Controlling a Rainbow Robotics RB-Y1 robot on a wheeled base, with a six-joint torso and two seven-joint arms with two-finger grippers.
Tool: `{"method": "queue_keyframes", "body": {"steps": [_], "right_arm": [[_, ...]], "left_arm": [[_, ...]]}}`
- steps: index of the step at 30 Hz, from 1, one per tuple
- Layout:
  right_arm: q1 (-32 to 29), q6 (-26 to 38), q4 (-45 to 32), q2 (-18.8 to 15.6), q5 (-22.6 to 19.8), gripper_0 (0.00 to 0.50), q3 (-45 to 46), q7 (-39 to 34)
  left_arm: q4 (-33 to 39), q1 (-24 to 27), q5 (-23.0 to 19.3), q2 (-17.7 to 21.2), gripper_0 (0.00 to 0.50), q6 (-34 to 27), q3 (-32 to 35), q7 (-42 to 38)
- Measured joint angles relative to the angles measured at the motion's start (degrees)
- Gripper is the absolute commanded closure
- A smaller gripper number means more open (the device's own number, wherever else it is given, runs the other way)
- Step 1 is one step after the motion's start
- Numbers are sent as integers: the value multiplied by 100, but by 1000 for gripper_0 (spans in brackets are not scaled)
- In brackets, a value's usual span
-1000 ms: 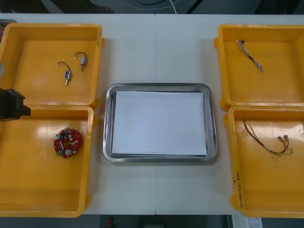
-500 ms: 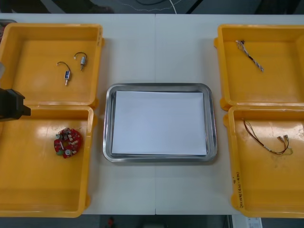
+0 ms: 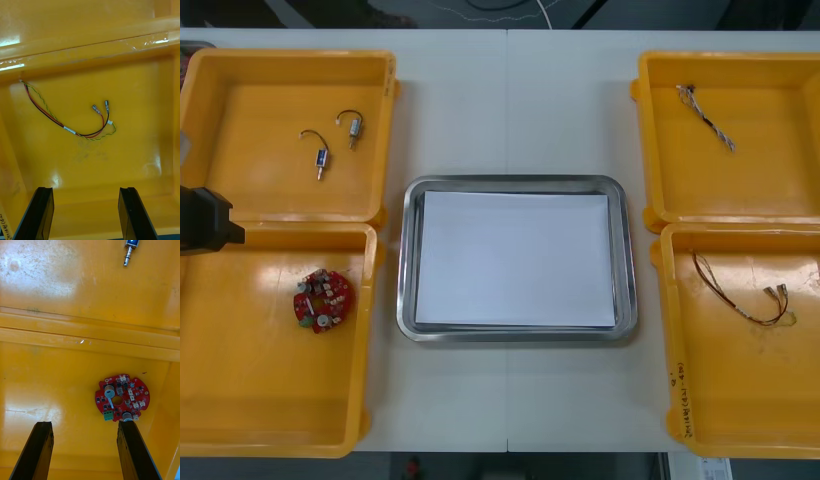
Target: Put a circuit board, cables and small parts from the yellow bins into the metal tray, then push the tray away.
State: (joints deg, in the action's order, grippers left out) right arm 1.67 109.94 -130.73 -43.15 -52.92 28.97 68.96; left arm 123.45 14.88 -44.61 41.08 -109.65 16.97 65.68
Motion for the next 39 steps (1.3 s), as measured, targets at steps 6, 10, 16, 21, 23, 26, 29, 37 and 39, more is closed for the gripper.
{"method": "queue_keyframes", "body": {"steps": [6,10,16,21,23,26,29,37,39], "right_arm": [[0,0,0,0,0,0,0,0],[0,0,0,0,0,0,0,0],[0,0,0,0,0,0,0,0],[0,0,0,0,0,0,0,0],[0,0,0,0,0,0,0,0],[0,0,0,0,0,0,0,0],[0,0,0,0,0,0,0,0],[0,0,0,0,0,0,0,0],[0,0,0,0,0,0,0,0]], "left_arm": [[0,0,0,0,0,0,0,0],[0,0,0,0,0,0,0,0],[0,0,0,0,0,0,0,0],[0,0,0,0,0,0,0,0],[0,0,0,0,0,0,0,0],[0,0,0,0,0,0,0,0],[0,0,0,0,0,0,0,0],[0,0,0,0,0,0,0,0],[0,0,0,0,0,0,0,0]]}}
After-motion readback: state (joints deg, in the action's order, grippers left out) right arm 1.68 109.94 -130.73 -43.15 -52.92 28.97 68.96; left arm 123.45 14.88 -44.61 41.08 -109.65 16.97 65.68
